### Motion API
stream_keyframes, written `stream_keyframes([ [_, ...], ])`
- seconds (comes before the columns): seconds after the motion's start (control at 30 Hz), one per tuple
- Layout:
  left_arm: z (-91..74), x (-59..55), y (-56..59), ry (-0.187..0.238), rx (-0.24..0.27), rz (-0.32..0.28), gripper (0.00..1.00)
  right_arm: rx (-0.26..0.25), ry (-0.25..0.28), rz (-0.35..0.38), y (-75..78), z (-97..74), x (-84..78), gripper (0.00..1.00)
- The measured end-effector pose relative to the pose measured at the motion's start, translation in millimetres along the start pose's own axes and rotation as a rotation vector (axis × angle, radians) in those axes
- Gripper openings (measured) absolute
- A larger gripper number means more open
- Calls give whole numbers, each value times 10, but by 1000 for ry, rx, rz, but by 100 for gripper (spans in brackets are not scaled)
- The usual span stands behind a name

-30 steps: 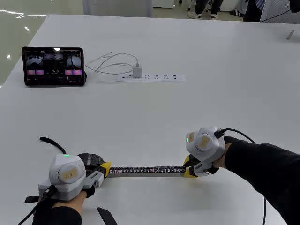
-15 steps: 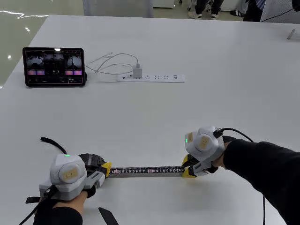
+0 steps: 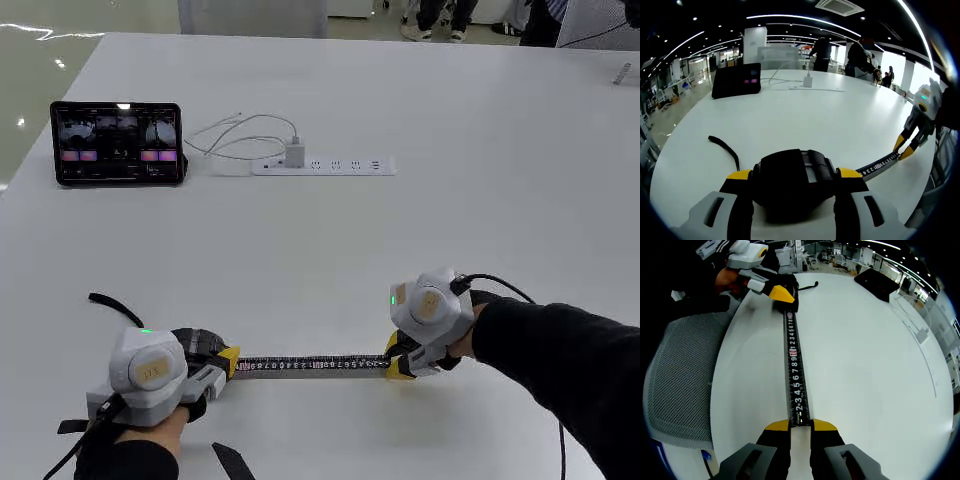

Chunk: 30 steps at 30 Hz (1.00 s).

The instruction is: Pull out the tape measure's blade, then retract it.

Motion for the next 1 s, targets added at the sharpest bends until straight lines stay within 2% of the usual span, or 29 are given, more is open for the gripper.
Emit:
stream_keyframes([
  [1.0, 4, 3, -2, -9, -8, -1, 60, 2, -6, -4, -4, 54, 106, 10],
])
Point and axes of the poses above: the centre of the closed fingertips' face, and the gripper's own axes: z roughly forward along the fingers, y roughly to its right, x roughly out of its top, the point moved 5 cm from there along -z, roughly backward along the fingers, and after that the axes turned 6 degrees about -x, right-handed, at the moved point
